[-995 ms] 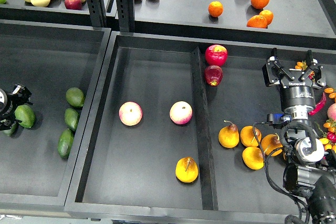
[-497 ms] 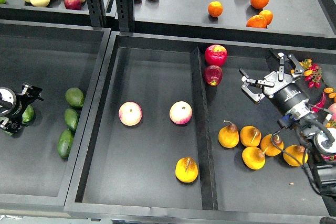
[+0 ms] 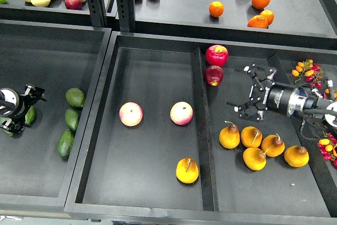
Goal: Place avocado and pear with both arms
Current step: 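Move the right gripper into the middle bin toward the yellow pear, then lower the right gripper over the yellow pear and close on it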
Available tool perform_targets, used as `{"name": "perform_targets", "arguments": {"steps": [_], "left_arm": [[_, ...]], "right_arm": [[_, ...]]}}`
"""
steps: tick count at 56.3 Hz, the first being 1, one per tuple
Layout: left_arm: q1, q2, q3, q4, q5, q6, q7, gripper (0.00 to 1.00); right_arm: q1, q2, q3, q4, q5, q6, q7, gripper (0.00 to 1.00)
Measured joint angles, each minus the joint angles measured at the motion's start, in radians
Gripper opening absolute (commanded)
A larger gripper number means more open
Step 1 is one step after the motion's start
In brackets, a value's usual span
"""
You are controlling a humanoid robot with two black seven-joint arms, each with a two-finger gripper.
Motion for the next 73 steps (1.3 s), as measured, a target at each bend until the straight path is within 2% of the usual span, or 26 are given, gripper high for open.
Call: {"name": "perform_targets", "arguments": {"steps": [6,30,44,73], "left_arm": [[-0.001,-0.001,-0.001,0.001,0.000,0.000,0.000,0.99],[0.001,-0.026,0.000,0.007,0.000,0.000,0.000,0.99],[0.000,-0.025,0.000,0.007,0.000,0.000,0.000,0.99],[-0.007,-0.027,-0.011,0.007,0.000,0.000,0.000,0.99]], "right_arm": [[0.016,0.021,-0.108,-0.010,0.000,0.000,0.000,0.99],[0.022,0.148,-0.315,-0.054,-0.031,0.000,0.000,0.99],[0.005,0.200,-0.346,-0.068,-0.036,0.000,0.000,0.99],[-0.041,0.227,-0.365,-0.093,-0.046,0.000,0.000,0.99]]}}
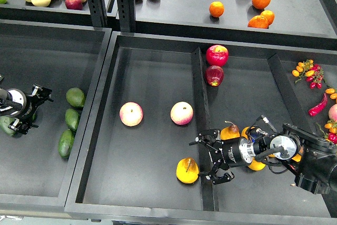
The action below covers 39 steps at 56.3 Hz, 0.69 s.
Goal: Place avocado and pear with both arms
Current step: 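Lower the right gripper over the yellow pear and close on it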
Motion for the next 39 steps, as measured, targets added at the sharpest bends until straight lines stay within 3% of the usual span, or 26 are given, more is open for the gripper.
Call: {"name": "perform_targets", "arguments": {"steps": [13,31,39], "left_arm": [[-0.002,0.007,0.002,0.000,-0.027,0.000,0.000,0.99],[-0.002,0.009,0.004,0.000,-0.032,0.000,0.000,0.99],[-0.002,0.009,0.004,0.000,-0.032,0.000,0.000,0.99]], "right_arm": [[-0.009,0.020,0.001,-0.027,-0.011,0.000,0.000,0.99],[-0.011,0.049,0.015,-0.081,-0.013,0.000,0.000,0.85],[-0.011,0.063,0.019,-0.101,-0.013,0.000,0.000,0.85]]}}
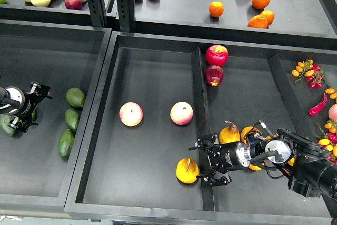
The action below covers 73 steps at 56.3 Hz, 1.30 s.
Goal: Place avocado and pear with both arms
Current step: 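Lower the right gripper over the yellow pear and close on it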
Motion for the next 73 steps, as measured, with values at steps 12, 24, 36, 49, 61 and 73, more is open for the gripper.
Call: {"name": "perform_targets", "arguments": {"steps": [12,24,36,49,61,73], "left_arm": [[0.001,0.000,-0.001,0.000,0.000,0.000,0.000,0.99],[0.002,0.000,-0.003,0.000,0.000,0.000,0.000,0.99],[0.003,-0.002,-0.003,0.000,-0.001,0.000,0.000,0.99],[0.009,-0.003,-0.003,0.000,-0.001,0.000,0.000,0.99],[0.009,-0.003,-0.003,0.000,-0.002,0.000,0.000,0.99],[0.009,-0.003,-0.002,0.000,-0.004,0.000,0.000,0.99]], "right_arm": [[-0.003,0.026,0.000,-0.009,0.003,0.000,0.000,0.83],[-0.009,0.037,-0.004,-0.017,0.005,0.000,0.000,0.75],[-0.043,0.038,0.006,-0.029,0.010,0.000,0.000,0.70],[-0.057,0.054,0.051,-0.044,0.010,0.000,0.000,0.68],[-0.073,0.058,0.073,-0.066,0.010,0.000,0.000,0.65],[-0.096,0.057,0.103,-0.066,0.014,0.000,0.000,0.49]]}}
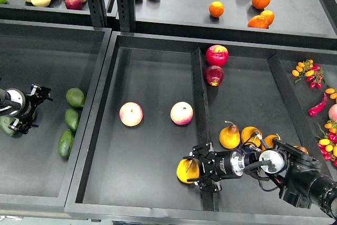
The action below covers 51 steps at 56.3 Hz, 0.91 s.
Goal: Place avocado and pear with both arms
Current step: 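Lower the right gripper over the yellow pear and close on it, then lift the pear and carry it into the bin of pears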
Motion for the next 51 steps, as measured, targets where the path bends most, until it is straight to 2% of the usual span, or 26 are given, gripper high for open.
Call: {"name": "perform_targets", "arguments": {"steps": [18,28,51], "left_arm": [[0.000,0.000,0.001,-0.001,0.000,0.000,0.000,0.99],[0.000,-0.001,0.001,-0.001,0.000,0.000,0.000,0.99],[0.000,-0.005,0.000,0.000,0.000,0.000,0.000,0.99]], "right_arm": [[-0.072,0.000,0.086,0.007,0.040,0.000,-0.001,0.26],[-0.087,0.001,0.109,0.011,0.064,0.000,-0.001,0.05],[-0.079,-0.003,0.176,0.019,0.124,0.000,0.000,0.03]]}}
